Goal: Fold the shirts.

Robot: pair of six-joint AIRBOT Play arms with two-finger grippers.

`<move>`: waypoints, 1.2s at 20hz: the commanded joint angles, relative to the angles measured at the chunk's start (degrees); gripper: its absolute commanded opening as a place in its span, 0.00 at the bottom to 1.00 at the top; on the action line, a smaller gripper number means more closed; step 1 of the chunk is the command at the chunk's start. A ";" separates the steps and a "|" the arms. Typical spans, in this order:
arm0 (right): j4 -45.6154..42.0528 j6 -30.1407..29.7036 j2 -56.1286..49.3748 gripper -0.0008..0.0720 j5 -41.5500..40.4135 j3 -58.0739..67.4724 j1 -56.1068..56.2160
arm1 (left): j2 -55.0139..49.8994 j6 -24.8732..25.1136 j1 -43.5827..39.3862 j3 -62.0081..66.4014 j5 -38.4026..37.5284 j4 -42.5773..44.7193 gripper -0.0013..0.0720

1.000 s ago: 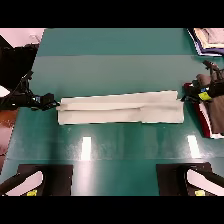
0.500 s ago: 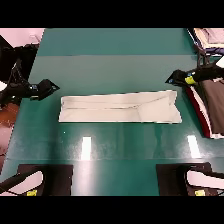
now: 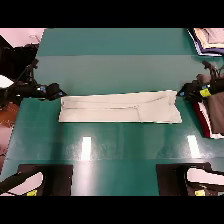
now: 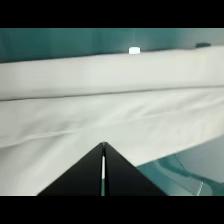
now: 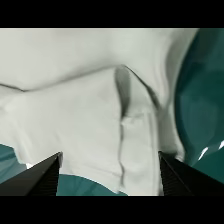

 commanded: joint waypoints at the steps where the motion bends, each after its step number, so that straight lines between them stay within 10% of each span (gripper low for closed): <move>1: 0.26 -6.88 -1.42 0.93 -0.46 -4.35 -4.37 | -0.02 0.31 -6.23 0.09 0.46 0.02 0.05; 13: 13.73 -17.20 -16.04 0.79 -0.09 -4.42 -2.78 | -0.02 -3.37 -14.64 0.09 1.44 0.33 0.05; 20: 13.99 -19.28 -15.96 0.04 0.17 -4.42 0.79 | -0.04 -4.66 -14.64 0.09 2.25 0.70 0.04; 24: 16.83 -18.45 -12.52 0.03 3.17 -3.96 0.33 | -3.06 -6.05 -15.43 0.98 2.29 0.28 0.04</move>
